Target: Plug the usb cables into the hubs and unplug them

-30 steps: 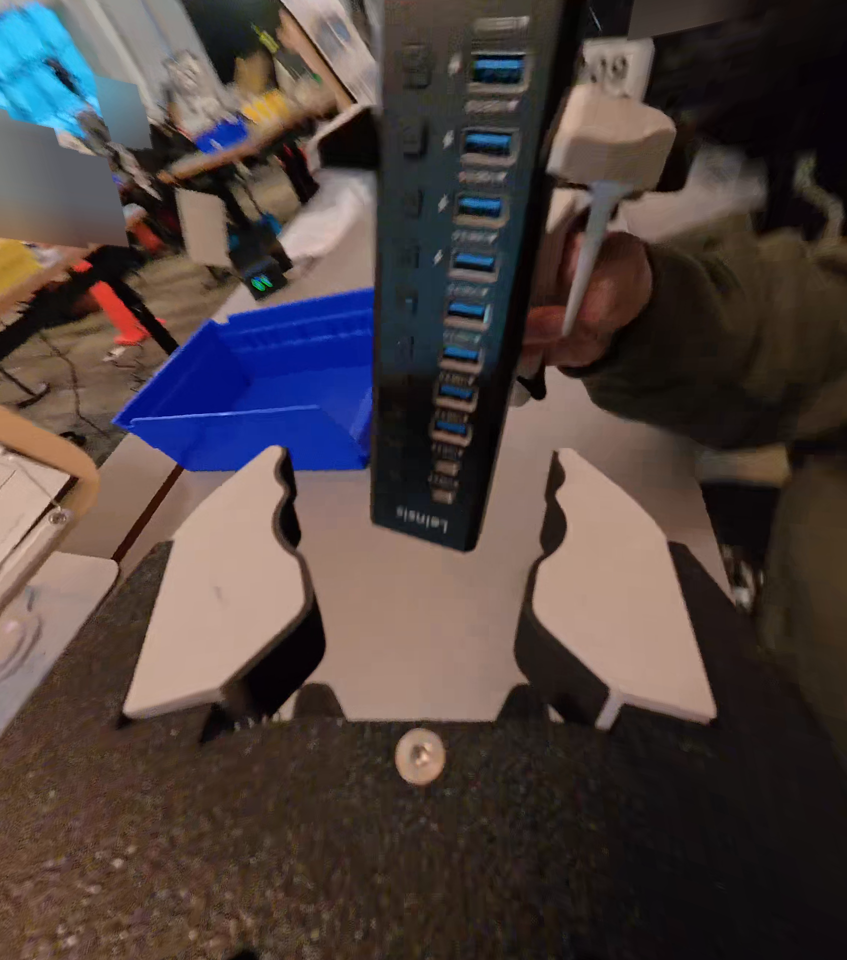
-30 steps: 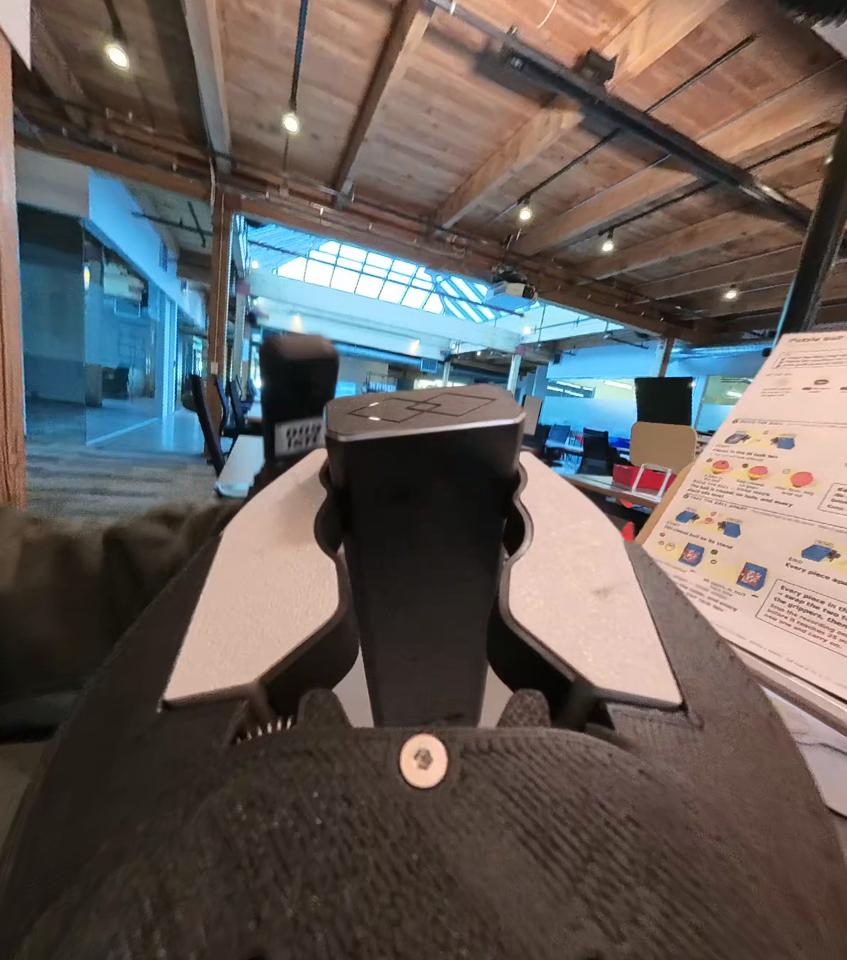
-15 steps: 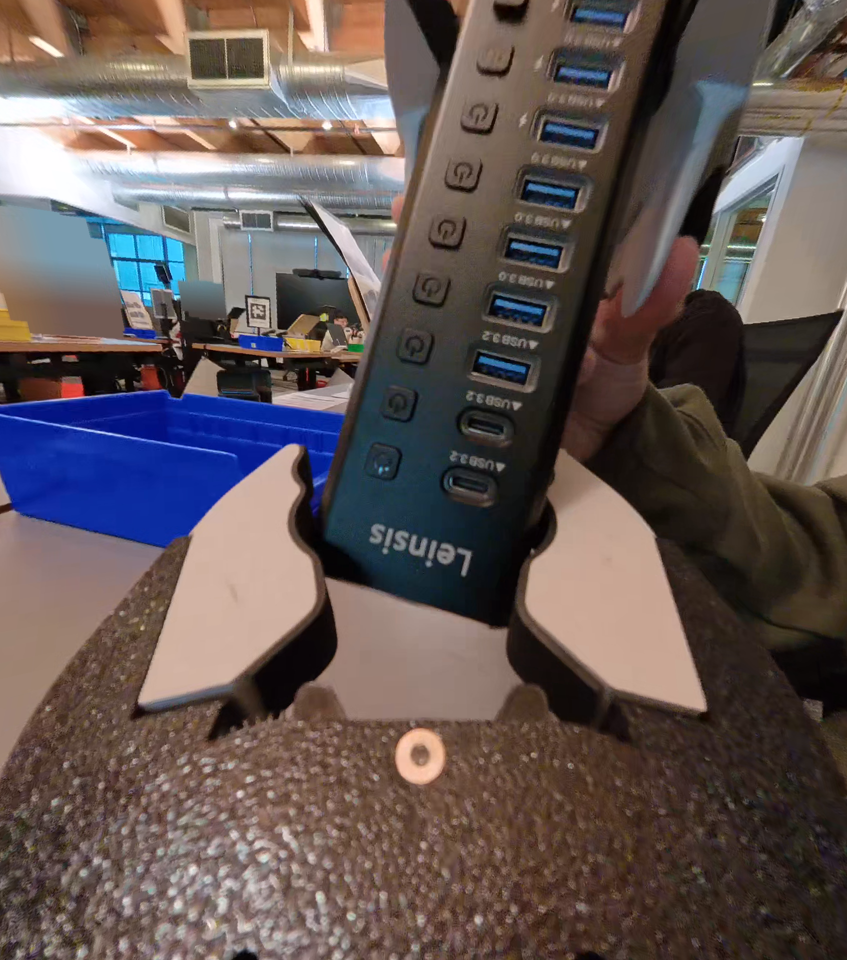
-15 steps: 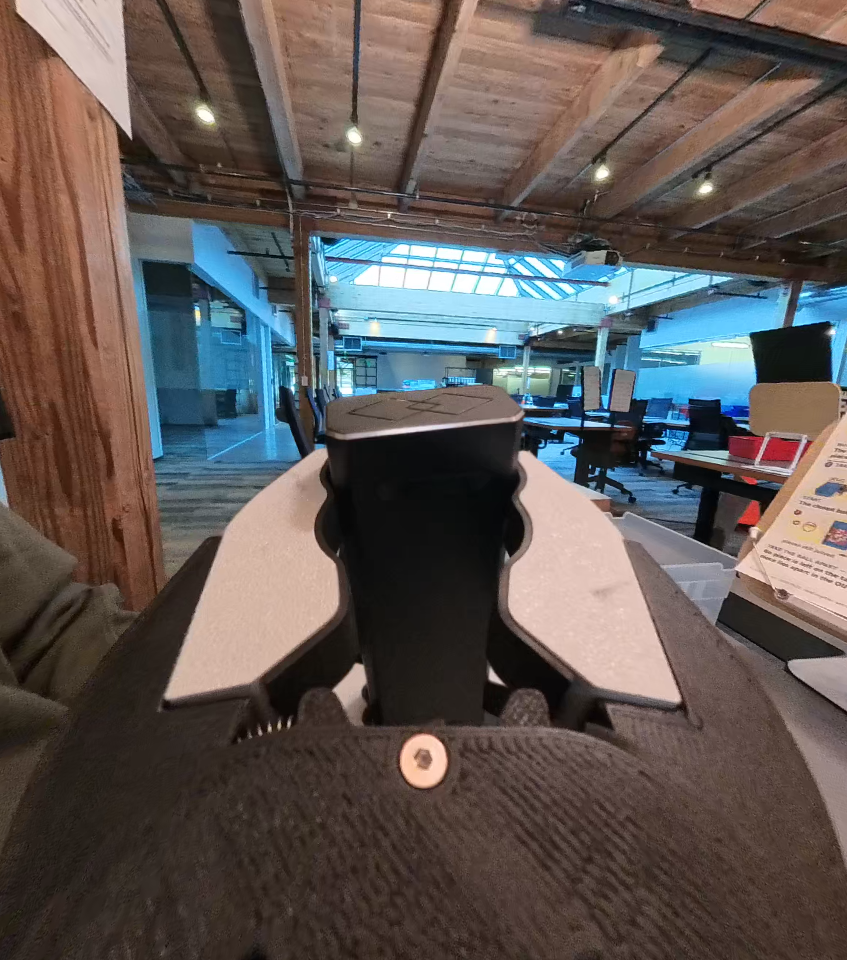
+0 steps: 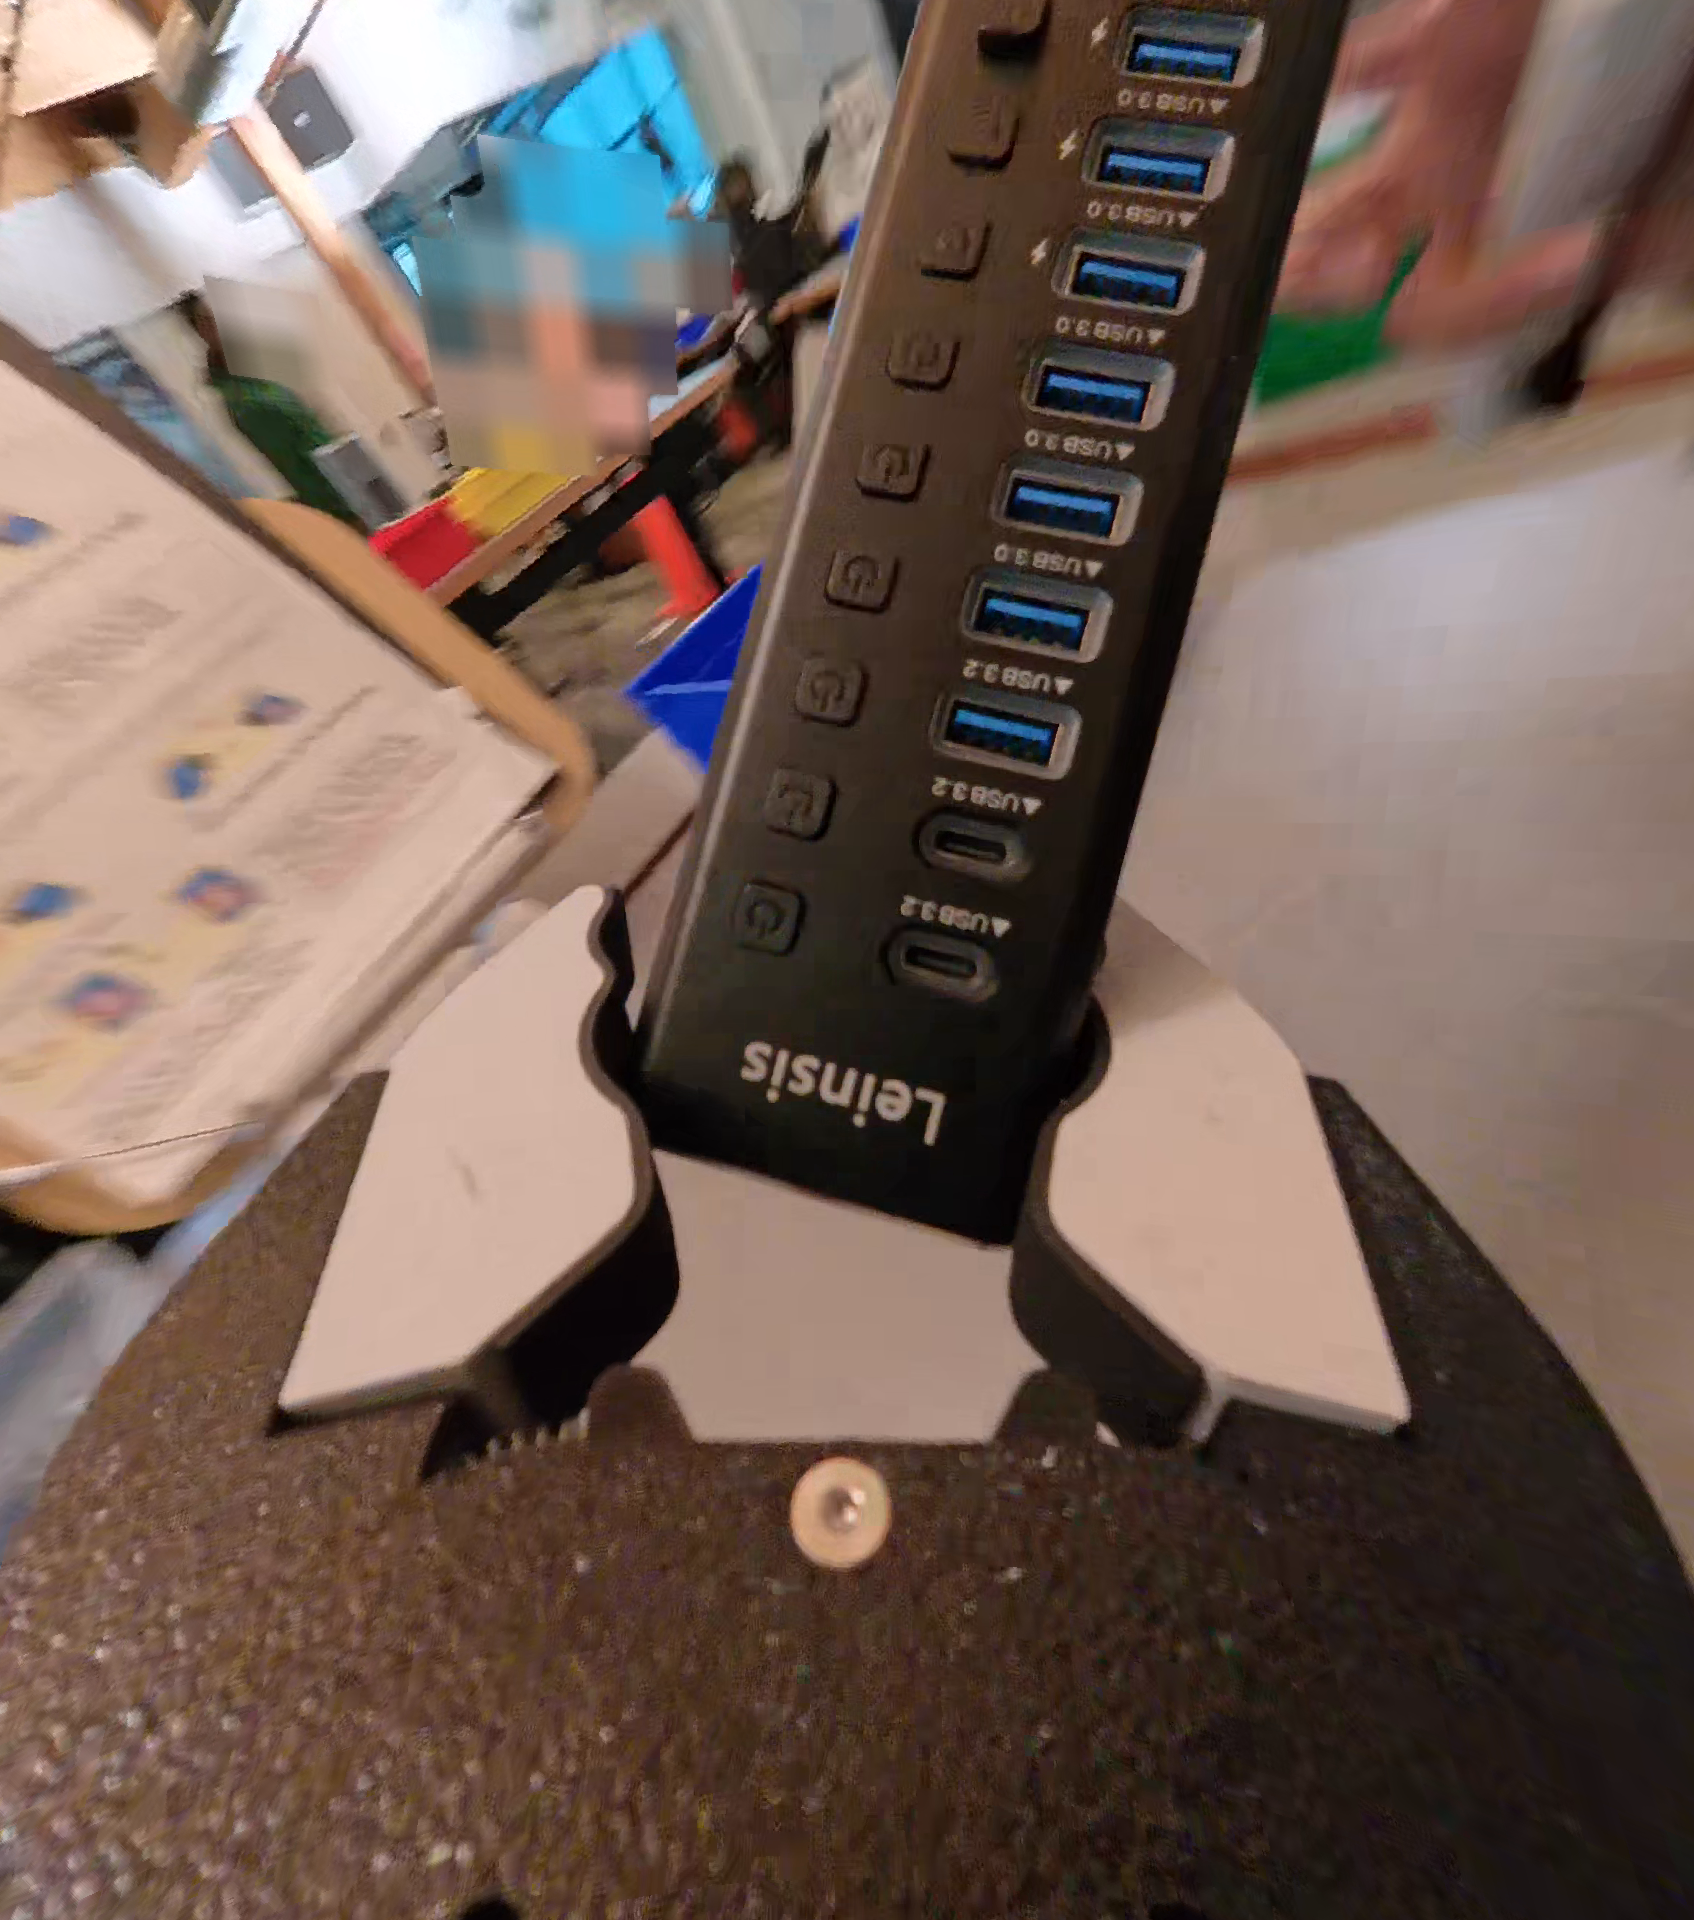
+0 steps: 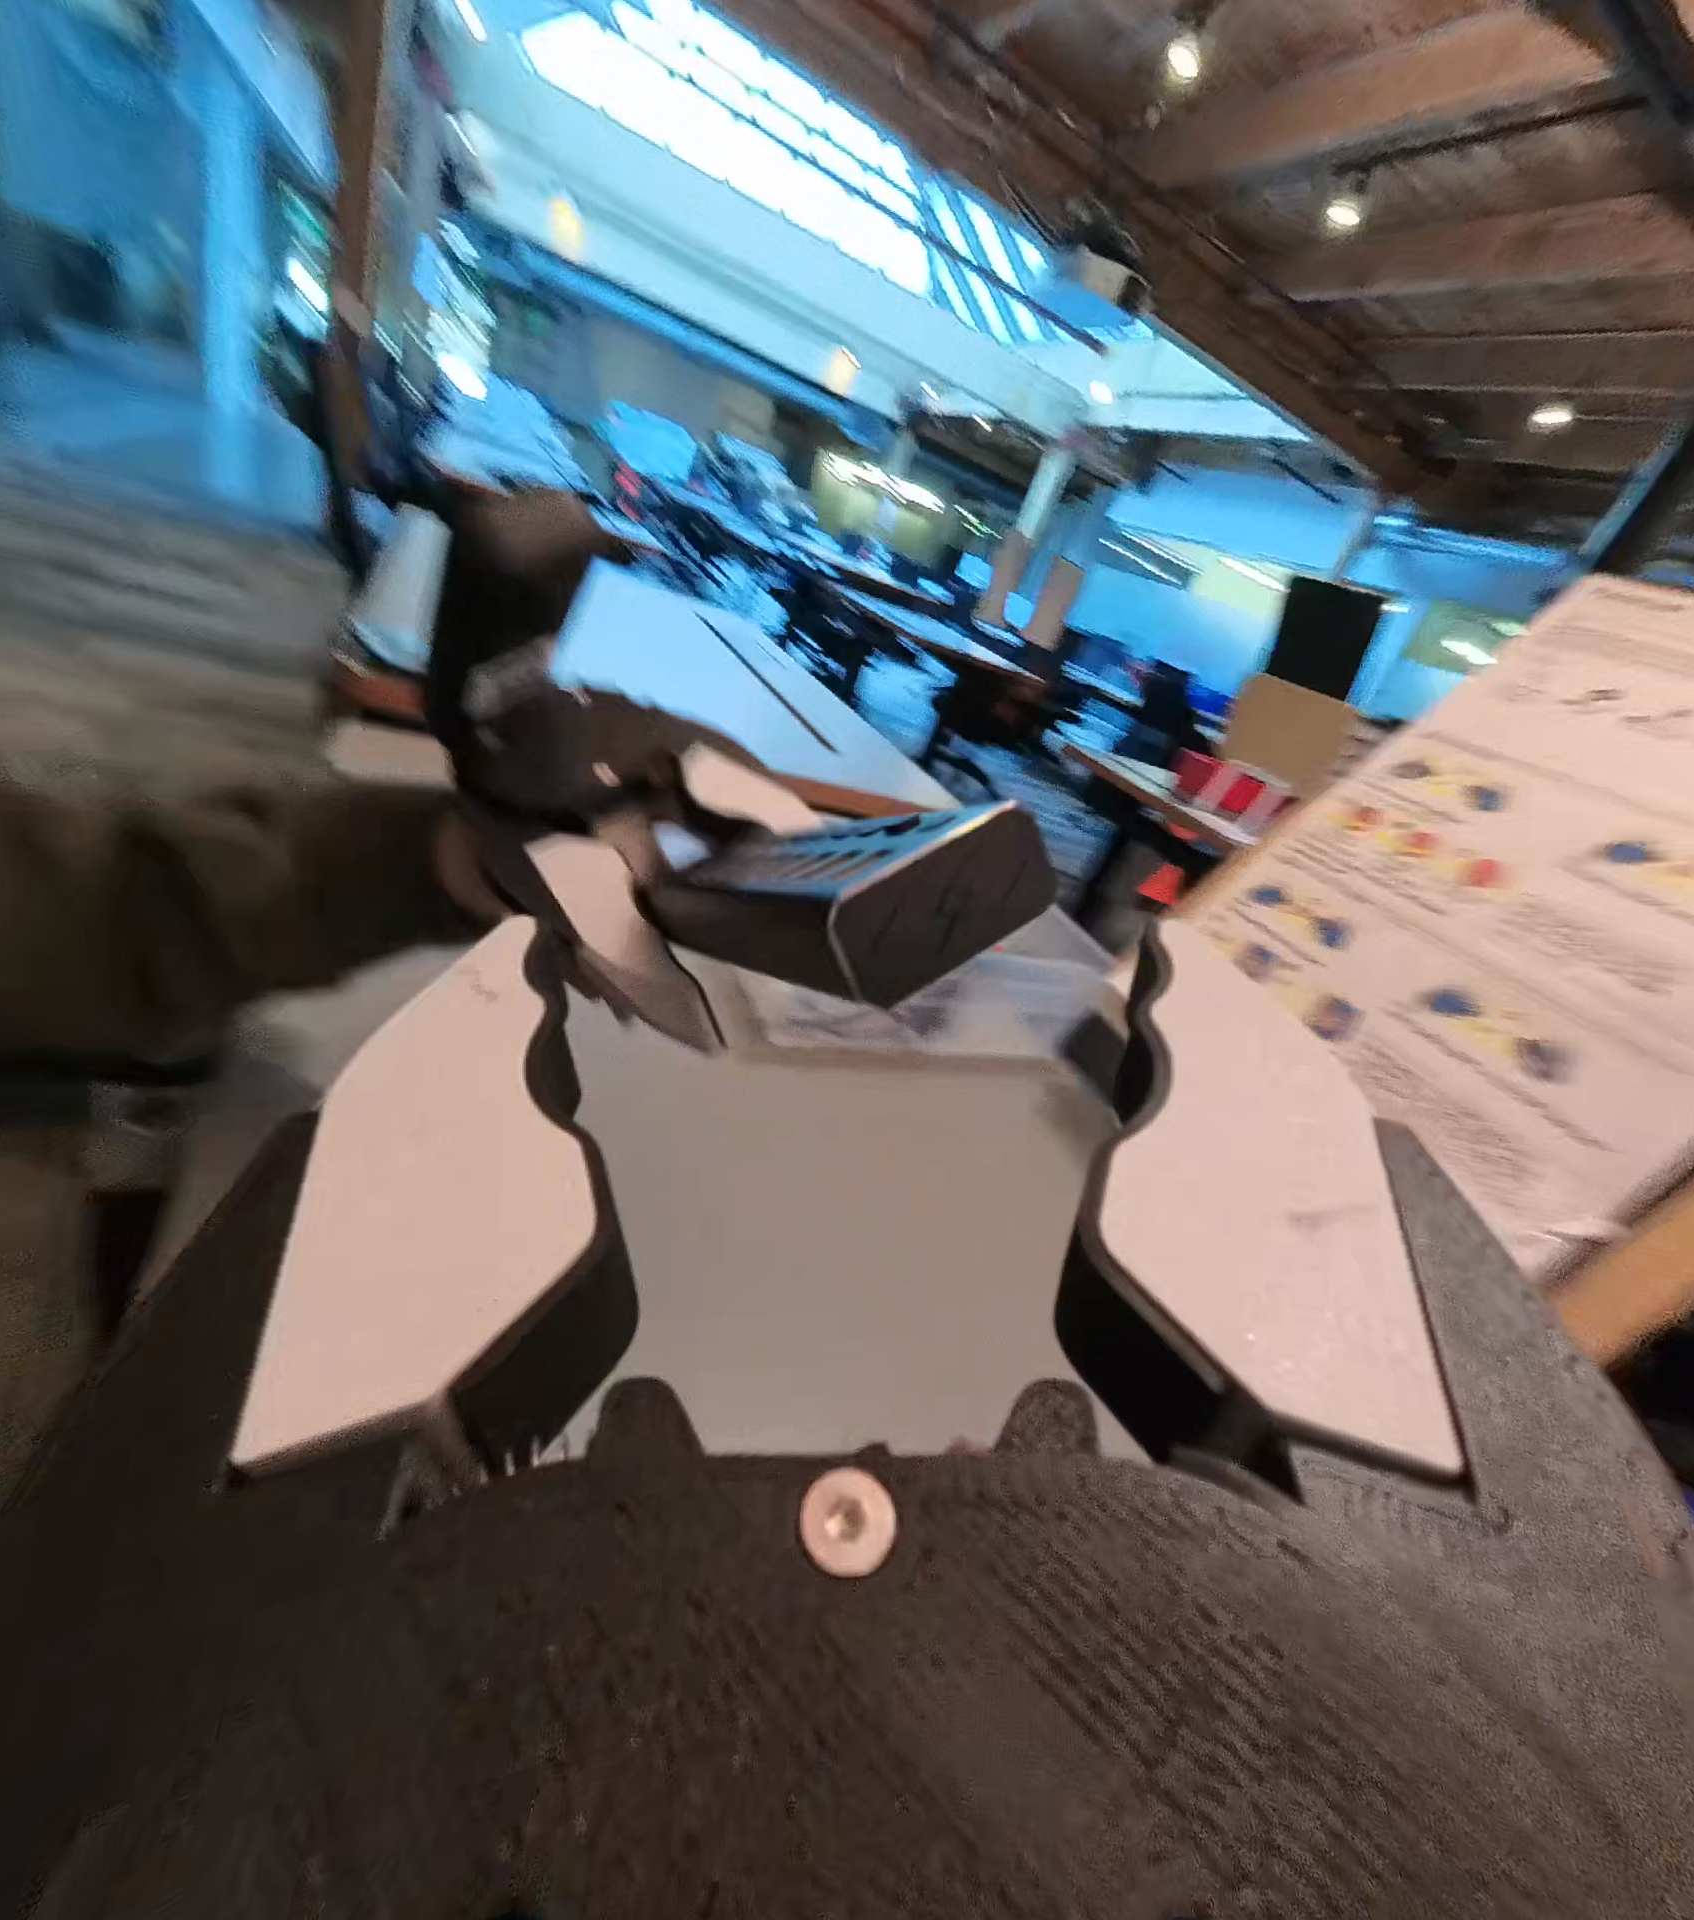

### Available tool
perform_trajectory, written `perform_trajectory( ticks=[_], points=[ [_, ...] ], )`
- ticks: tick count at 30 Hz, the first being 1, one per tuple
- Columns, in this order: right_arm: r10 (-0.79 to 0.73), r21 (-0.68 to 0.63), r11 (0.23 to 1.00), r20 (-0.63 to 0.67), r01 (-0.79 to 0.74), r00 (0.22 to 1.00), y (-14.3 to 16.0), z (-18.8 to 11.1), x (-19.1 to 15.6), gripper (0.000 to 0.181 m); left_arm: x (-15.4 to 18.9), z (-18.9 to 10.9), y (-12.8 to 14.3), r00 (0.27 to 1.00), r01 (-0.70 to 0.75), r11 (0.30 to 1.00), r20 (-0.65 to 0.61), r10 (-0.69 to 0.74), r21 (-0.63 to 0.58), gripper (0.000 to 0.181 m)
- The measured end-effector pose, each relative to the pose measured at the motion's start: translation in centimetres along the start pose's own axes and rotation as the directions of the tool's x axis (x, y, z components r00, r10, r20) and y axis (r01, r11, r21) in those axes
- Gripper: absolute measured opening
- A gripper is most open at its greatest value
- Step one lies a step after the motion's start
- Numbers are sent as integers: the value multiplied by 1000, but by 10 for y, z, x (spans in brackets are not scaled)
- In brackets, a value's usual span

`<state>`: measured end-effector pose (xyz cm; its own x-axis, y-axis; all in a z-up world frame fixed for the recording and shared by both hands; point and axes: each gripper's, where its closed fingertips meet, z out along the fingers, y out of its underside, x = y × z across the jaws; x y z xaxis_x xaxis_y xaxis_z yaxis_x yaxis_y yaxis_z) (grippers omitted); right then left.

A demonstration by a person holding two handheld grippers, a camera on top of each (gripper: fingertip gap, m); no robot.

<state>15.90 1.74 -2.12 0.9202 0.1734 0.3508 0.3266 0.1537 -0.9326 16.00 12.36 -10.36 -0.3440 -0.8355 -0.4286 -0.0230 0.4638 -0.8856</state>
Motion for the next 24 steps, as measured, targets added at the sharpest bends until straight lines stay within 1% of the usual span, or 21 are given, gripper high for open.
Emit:
perform_trajectory(
  ticks=[2,4,6,8,10,11,12,13,14,15,16,18,19,22,24],
  points=[
    [-167,-113,981,-78,158,983,6,1,3,106,-17,-9,0,980,-173,977,78,183,-123,79],
    [-371,-255,910,-147,327,917,15,8,9,106,-27,-14,-4,932,-314,926,117,343,-212,79],
    [-527,-379,812,-151,443,836,27,16,12,105,-30,-17,-8,869,-431,856,126,479,-286,79],
    [-586,-423,751,-73,507,807,42,26,2,102,-29,-18,-12,784,-541,767,122,608,-346,79],
    [-627,-431,704,-6,564,779,56,34,-7,92,-23,-17,-13,730,-604,703,92,677,-376,80],
    [-638,-456,675,33,579,770,67,37,-10,85,-20,-15,-15,709,-627,682,88,700,-376,80],
    [-655,-494,636,61,593,753,78,38,-9,84,-16,-14,-15,705,-635,675,75,705,-375,79],
    [-685,-521,595,69,612,725,84,40,-7,81,-13,-13,-15,709,-636,674,59,703,-375,80],
    [-712,-540,565,63,623,700,87,42,-4,79,-12,-11,-15,697,-646,661,58,715,-380,79],
    [-729,-559,542,58,628,682,89,43,-1,70,-11,-10,-14,683,-656,642,49,728,-398,79],
    [-738,-583,515,72,629,671,94,43,1,69,-11,-9,-13,670,-664,622,40,741,-414,79],
    [-765,-644,463,58,609,642,99,42,10,69,-14,-8,-14,644,-669,596,54,763,-444,79],
    [-772,-666,449,46,596,634,100,43,13,68,-15,-8,-14,631,-673,581,55,774,-458,79],
    [-768,-636,508,-28,581,640,100,47,16,68,-19,-8,-17,595,-691,546,58,802,-474,80],
    [-739,-606,555,-43,570,672,99,48,14,68,-17,-9,-20,609,-693,570,64,791,-443,82]
  ],
)
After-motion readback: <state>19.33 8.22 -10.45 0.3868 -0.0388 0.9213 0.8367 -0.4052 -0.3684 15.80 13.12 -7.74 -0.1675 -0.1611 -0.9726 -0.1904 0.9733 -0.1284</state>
